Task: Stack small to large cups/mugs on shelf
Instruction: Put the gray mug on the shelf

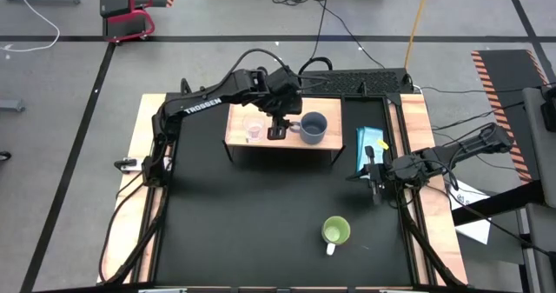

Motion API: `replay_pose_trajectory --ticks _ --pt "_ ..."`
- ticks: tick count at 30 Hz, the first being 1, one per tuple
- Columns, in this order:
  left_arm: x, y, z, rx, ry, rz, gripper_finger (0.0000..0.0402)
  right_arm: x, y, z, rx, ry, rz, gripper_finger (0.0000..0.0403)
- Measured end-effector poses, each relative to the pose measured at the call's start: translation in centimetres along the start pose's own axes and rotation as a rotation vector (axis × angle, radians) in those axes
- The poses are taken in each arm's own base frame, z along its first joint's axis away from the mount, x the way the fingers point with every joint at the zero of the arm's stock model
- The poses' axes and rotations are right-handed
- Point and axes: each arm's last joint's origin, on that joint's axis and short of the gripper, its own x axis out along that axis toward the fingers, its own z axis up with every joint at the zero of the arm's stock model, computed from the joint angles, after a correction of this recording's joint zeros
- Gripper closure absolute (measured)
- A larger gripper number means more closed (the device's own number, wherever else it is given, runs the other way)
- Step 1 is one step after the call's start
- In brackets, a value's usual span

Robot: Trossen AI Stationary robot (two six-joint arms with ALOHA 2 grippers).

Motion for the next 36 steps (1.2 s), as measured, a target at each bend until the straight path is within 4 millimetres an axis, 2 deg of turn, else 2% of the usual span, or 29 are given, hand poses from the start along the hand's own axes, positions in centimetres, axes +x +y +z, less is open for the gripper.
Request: replay_pose_trajectory --ticks 18,26,36 --pt "1.8 -0.3 0.1 0.012 0.023 -0.018 0.0188 0.0 0.0 0.0 0.004 0.001 0.000 0.0403" --pt "1.8 -0.3 0.1 0.014 0.020 -0.017 0.0188 0.0 0.0 0.0 0.004 0.001 0.001 0.0403" --pt "4.3 -0.3 -0.8 0.018 0.055 -0.032 0.0188 0.0 0.0 0.0 0.008 0.002 0.000 0.0403"
